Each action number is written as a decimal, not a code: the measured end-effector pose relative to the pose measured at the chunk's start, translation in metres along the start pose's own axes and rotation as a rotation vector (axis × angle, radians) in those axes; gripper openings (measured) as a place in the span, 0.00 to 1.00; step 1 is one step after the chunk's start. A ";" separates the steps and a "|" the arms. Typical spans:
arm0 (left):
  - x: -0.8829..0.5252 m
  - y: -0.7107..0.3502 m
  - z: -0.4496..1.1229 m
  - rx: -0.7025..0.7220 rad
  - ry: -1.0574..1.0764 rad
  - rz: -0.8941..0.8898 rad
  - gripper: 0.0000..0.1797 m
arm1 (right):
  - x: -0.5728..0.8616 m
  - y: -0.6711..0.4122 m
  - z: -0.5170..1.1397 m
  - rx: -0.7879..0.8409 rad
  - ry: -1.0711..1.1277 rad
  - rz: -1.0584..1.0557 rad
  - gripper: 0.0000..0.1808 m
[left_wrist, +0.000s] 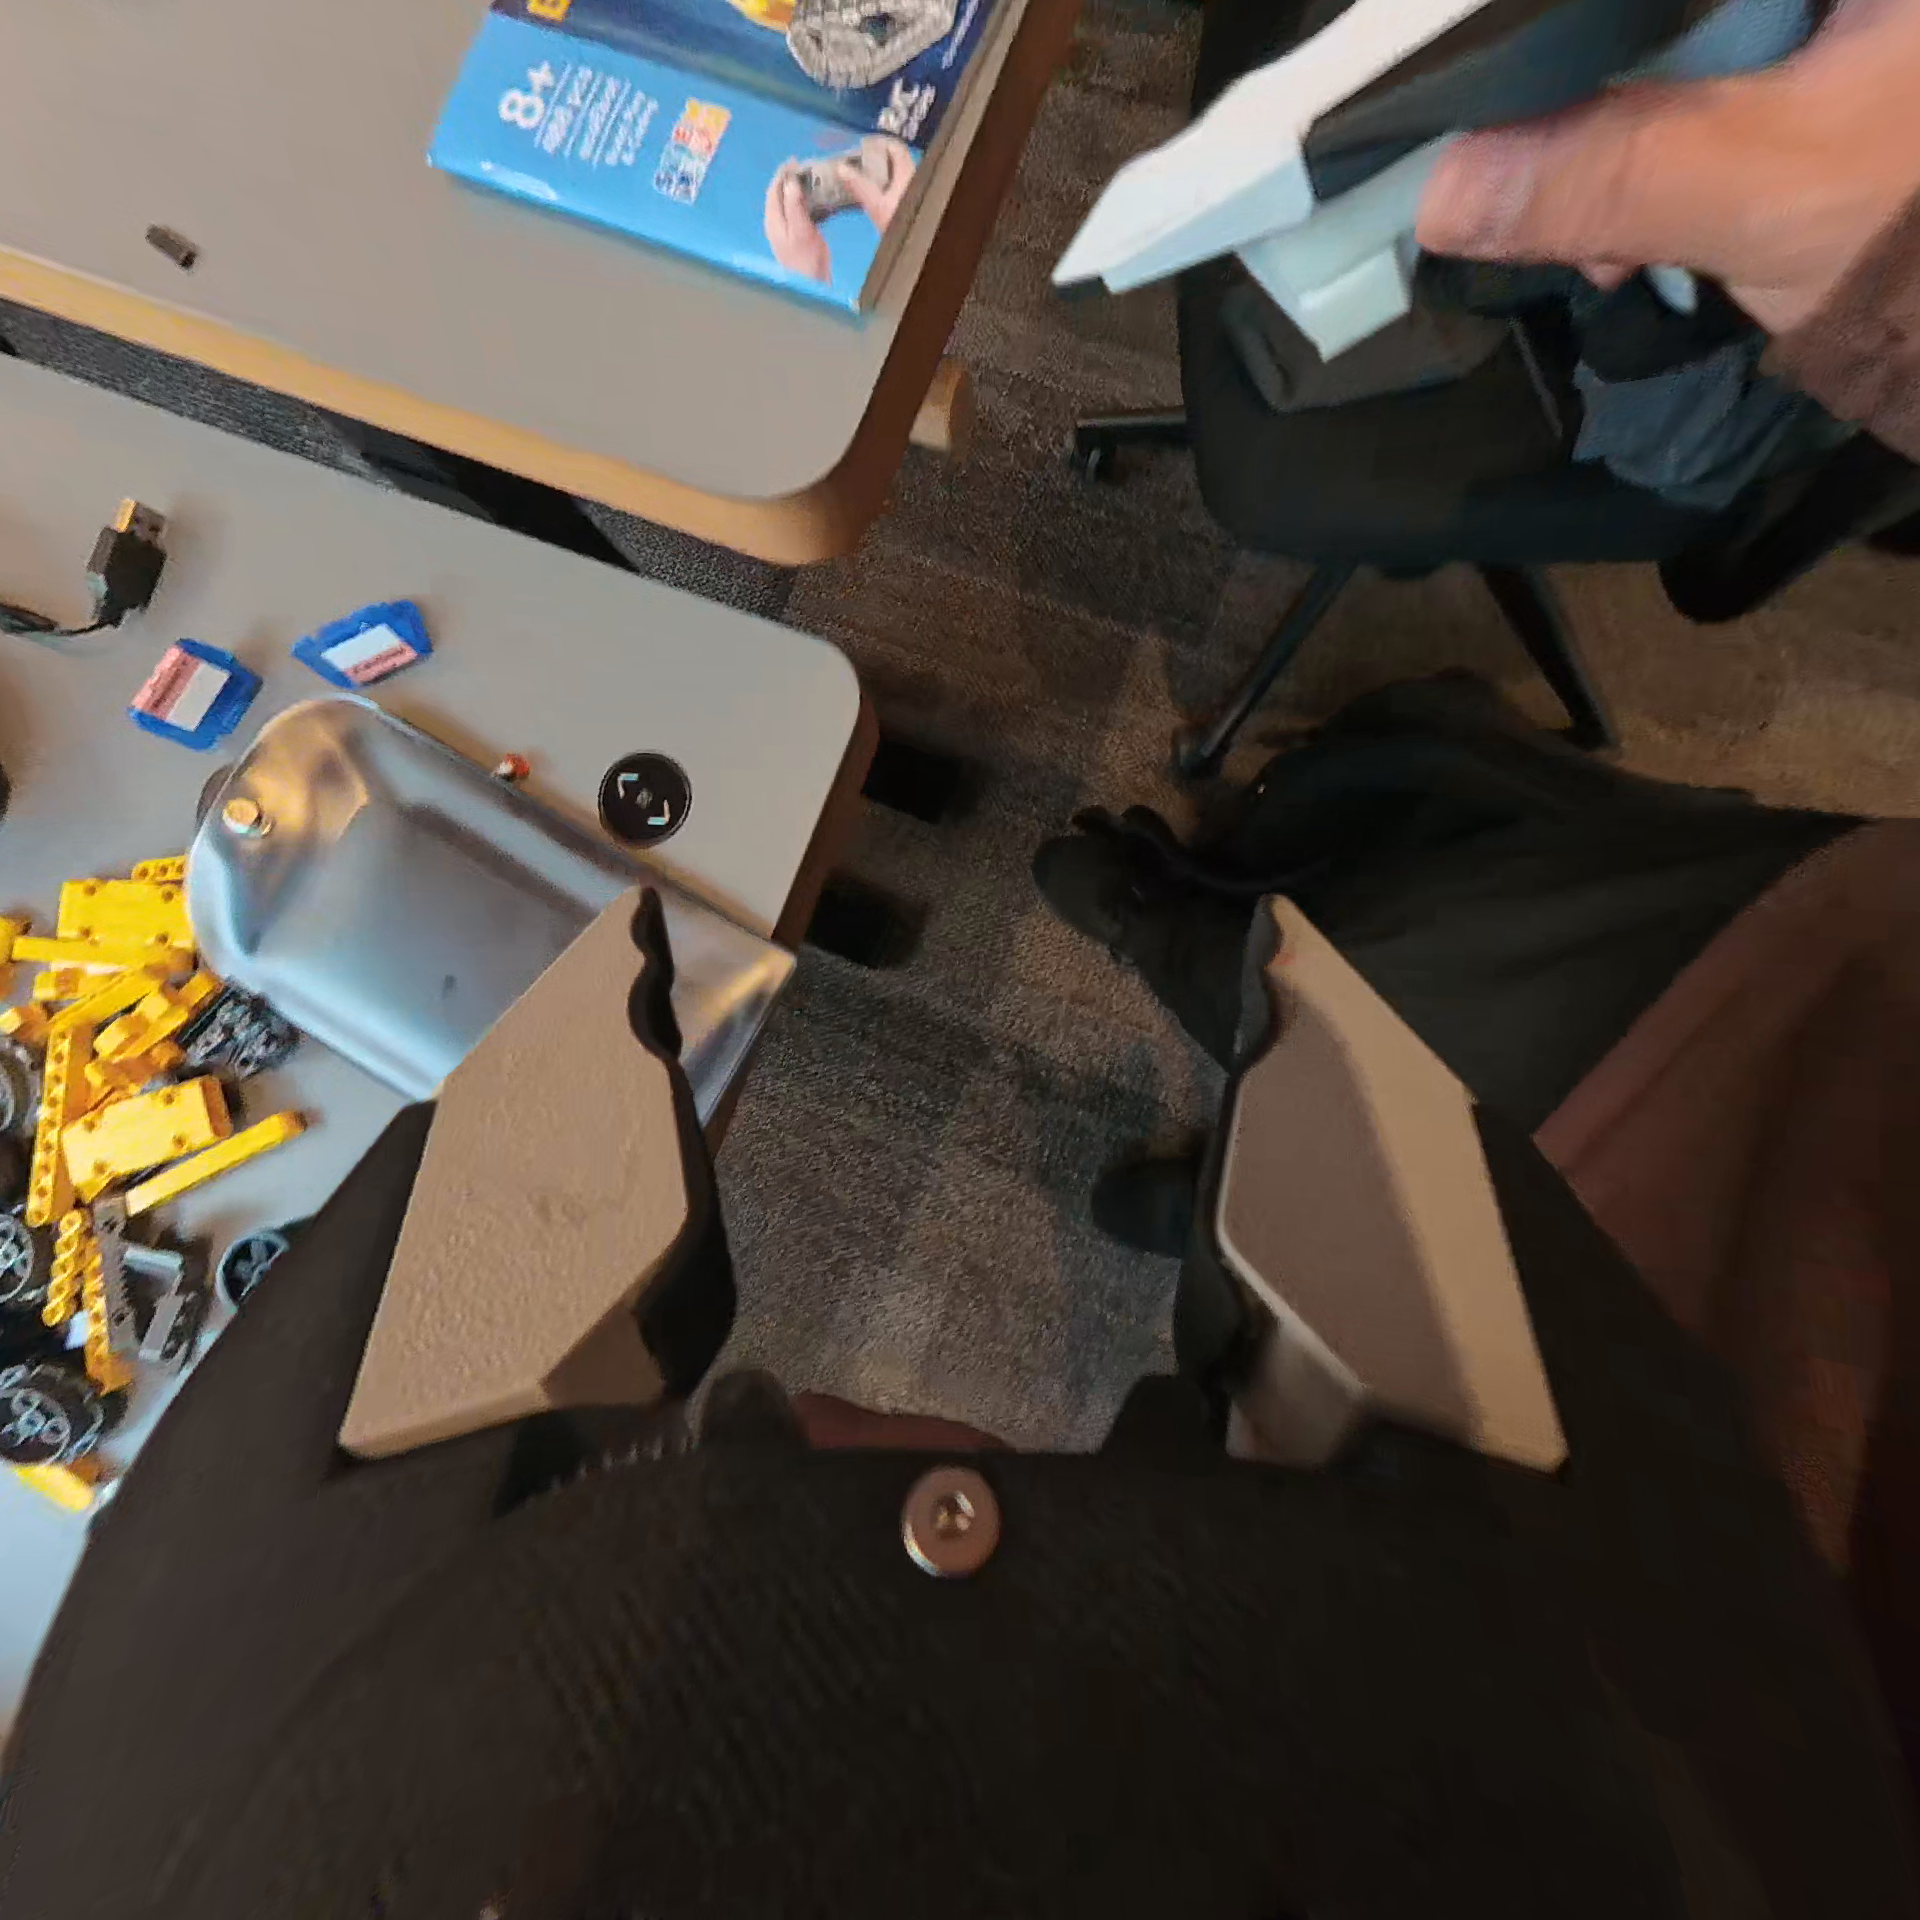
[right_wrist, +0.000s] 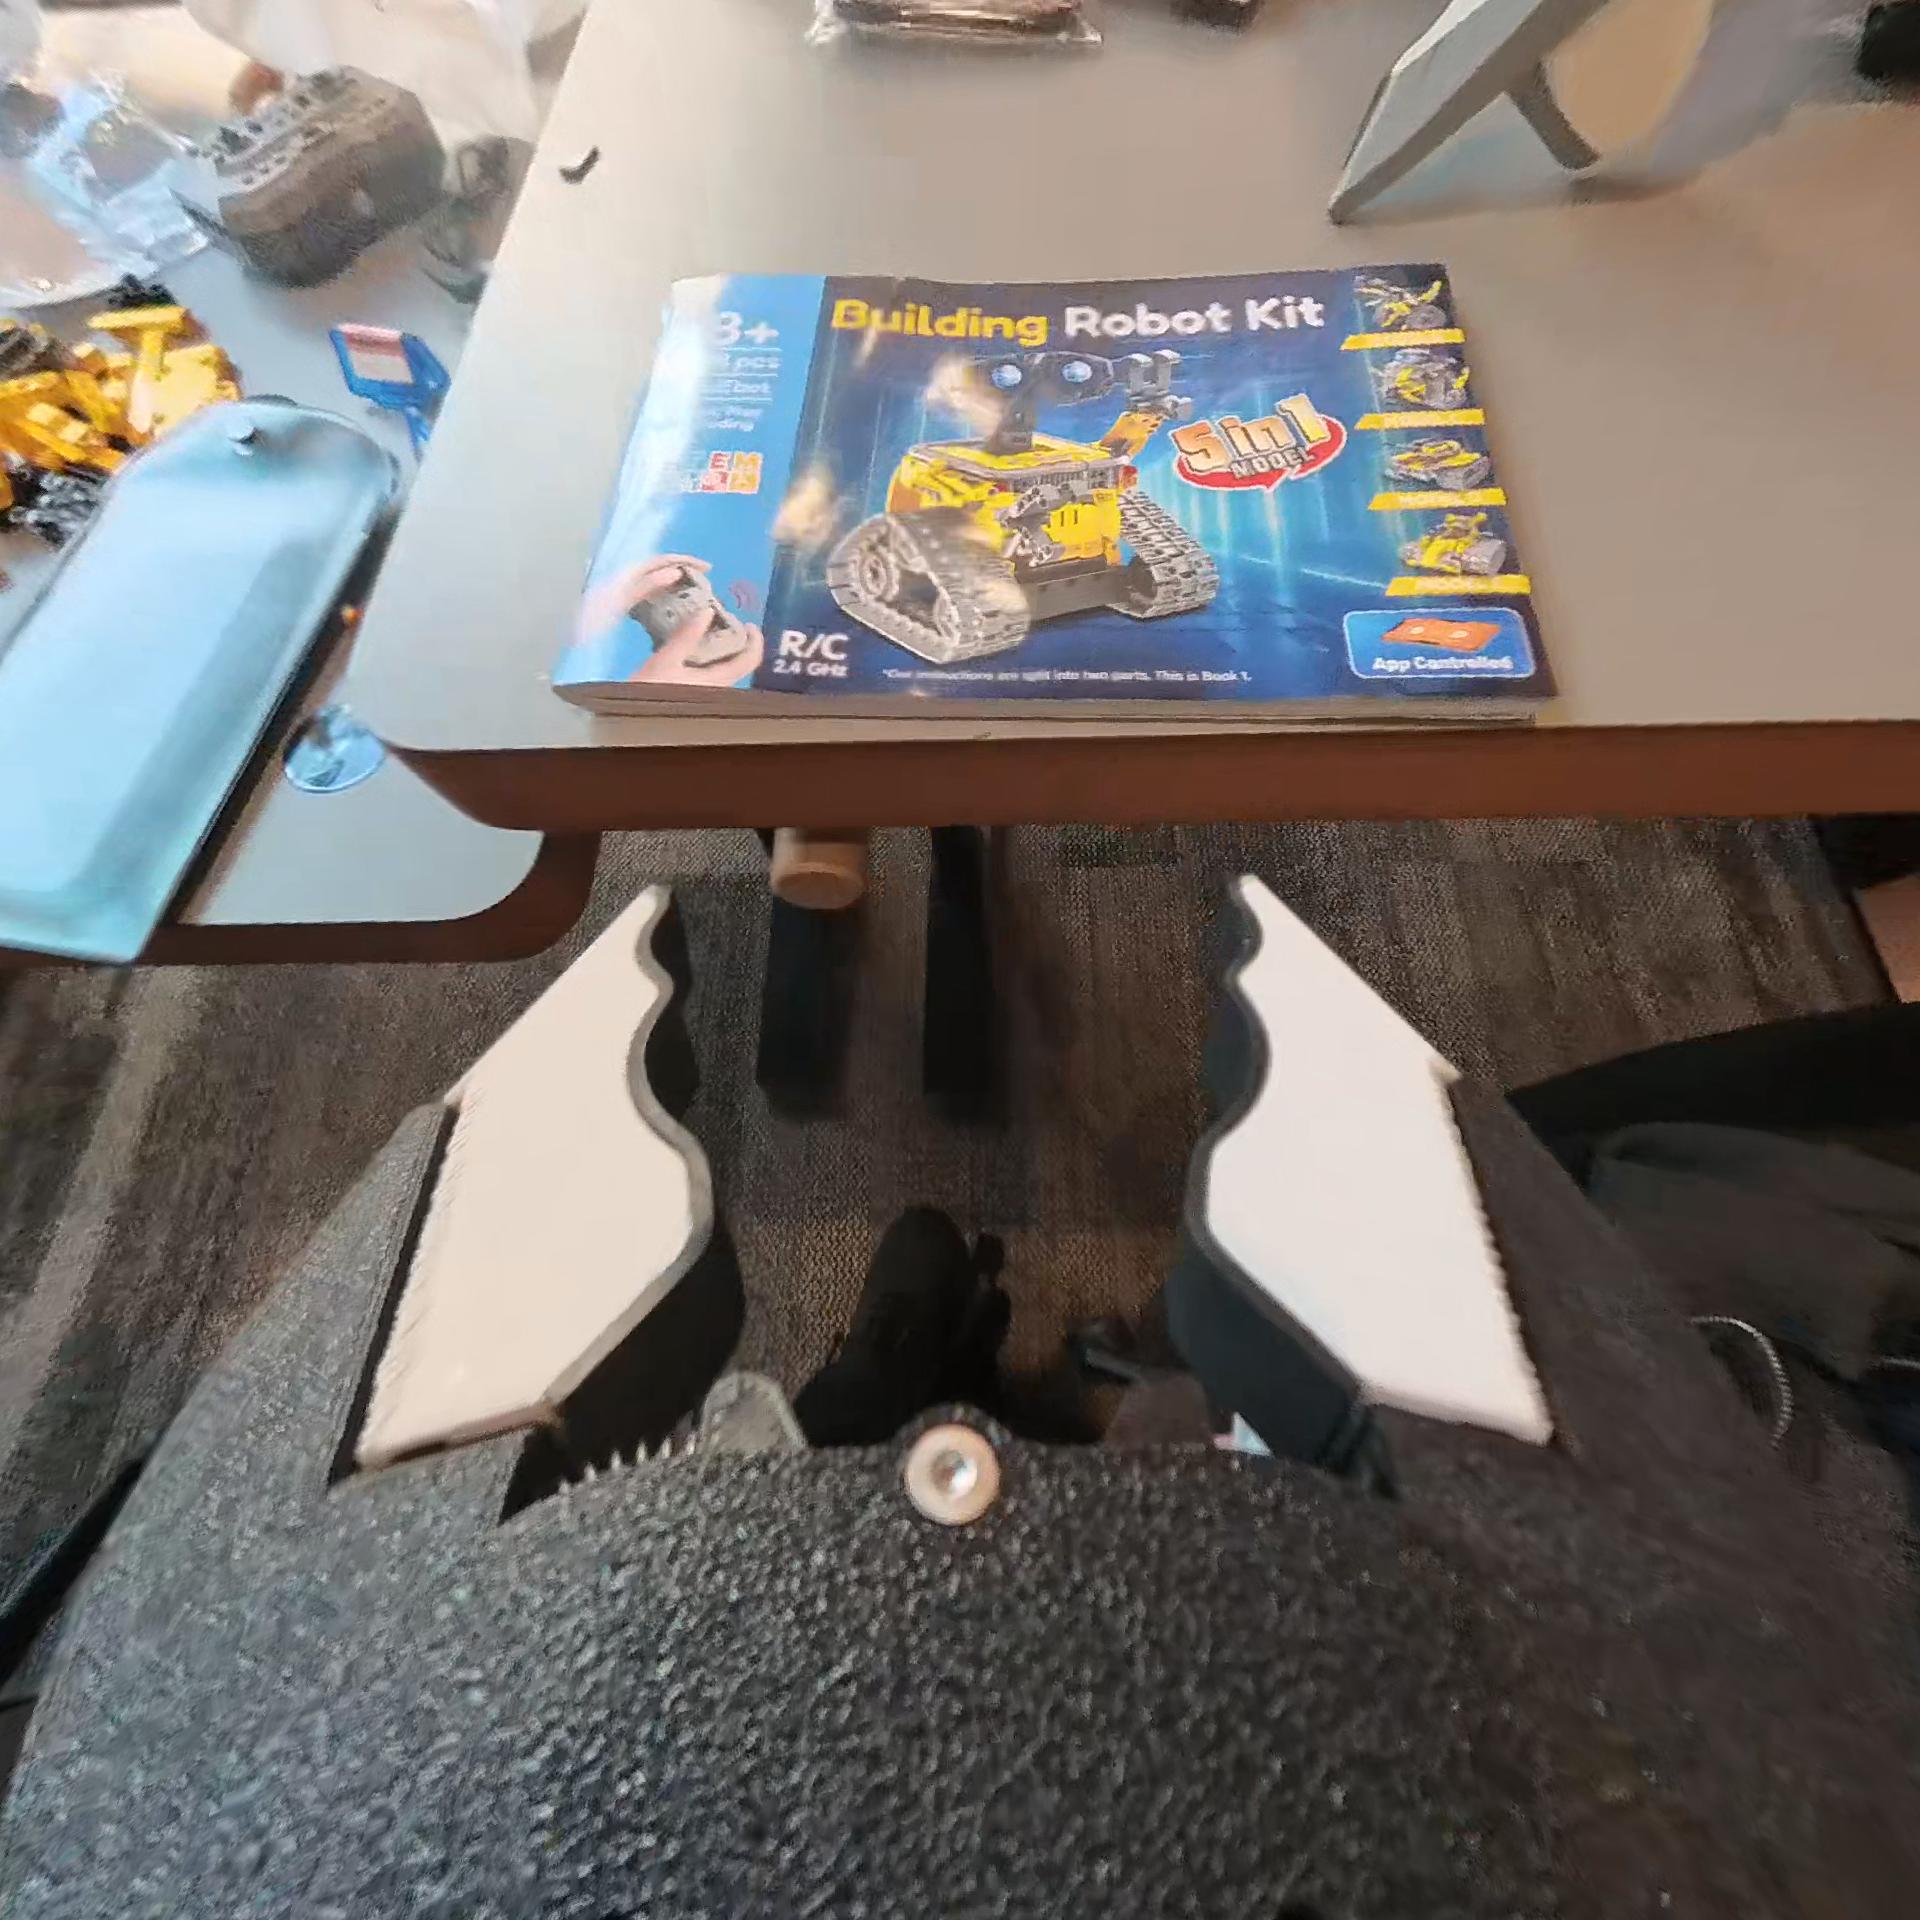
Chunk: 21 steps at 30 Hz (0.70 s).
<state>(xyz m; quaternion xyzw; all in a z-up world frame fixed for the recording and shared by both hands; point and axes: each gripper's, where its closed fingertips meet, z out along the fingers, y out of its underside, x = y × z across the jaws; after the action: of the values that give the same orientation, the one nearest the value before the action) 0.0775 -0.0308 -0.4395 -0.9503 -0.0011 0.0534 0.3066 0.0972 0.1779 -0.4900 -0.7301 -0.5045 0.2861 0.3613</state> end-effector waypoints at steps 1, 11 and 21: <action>-0.002 0.006 -0.003 -0.009 -0.011 0.007 0.60 | 0.004 0.002 0.007 0.009 0.018 0.010 0.55; -0.005 0.033 0.008 -0.067 -0.029 0.085 0.60 | 0.010 0.008 0.042 0.185 0.004 -0.018 0.55; -0.004 0.032 0.022 -0.071 -0.037 0.191 0.59 | 0.026 0.026 0.046 0.238 0.041 0.026 0.56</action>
<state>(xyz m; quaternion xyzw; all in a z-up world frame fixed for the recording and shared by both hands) 0.0702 -0.0439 -0.4759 -0.9552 0.0820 0.0999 0.2662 0.0829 0.2074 -0.5389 -0.6942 -0.4499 0.3337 0.4521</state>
